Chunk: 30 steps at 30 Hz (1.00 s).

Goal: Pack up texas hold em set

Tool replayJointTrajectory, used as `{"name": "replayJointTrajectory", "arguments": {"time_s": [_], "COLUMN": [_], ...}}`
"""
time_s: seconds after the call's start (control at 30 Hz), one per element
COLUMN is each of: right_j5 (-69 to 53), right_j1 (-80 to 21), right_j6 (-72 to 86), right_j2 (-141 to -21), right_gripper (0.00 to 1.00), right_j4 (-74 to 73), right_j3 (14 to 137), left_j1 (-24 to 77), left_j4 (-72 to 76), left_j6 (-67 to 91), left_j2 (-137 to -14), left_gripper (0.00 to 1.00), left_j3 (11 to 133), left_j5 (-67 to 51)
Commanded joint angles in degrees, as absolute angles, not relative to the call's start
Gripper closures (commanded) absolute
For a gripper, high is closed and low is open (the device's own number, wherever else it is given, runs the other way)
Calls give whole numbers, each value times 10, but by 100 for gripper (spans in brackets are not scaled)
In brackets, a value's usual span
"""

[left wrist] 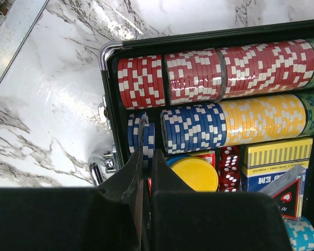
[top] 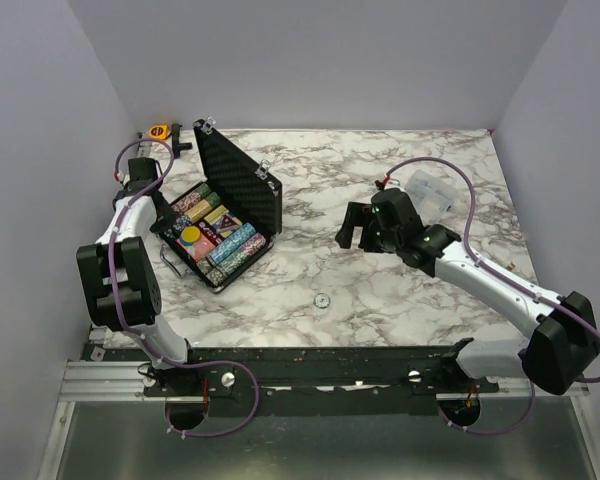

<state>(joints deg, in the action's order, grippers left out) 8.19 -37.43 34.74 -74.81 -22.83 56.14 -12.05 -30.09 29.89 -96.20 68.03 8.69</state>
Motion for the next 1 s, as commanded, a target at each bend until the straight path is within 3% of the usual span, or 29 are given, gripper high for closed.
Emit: {"name": "replayJointTrajectory", "arguments": {"time_s": [0.0,0.27,0.47,0.8,0.83,0.97], "right_j5": [78,67,57,24,20,54], "right_j1": [-375,-375,-375,-375,-375,-375], "right_j6": [357,365,368,412,411,401], "right_j2": [-734,-740,-727,-729,-728,-738], "right_gripper": [4,4,4,6,1,0], "right_j4": [-200,-195,-183,-198,-202,-249], "right_j3": [541,539,527,520,518,531], "left_j1": [-126,-137,-140,-140,-140,-140], "left_j4": [-292,-304,-306,-299,-299,-294], "left_j6": [306,312,314,316,318,331], "left_j2": [-973,-991,-1003,-996,-993,-965], "left_gripper": [100,96,75,68,68,66], "left_j3": [699,714,720,720,719,713], "left_j5": [61,41,16,-21,-26,-43]}}
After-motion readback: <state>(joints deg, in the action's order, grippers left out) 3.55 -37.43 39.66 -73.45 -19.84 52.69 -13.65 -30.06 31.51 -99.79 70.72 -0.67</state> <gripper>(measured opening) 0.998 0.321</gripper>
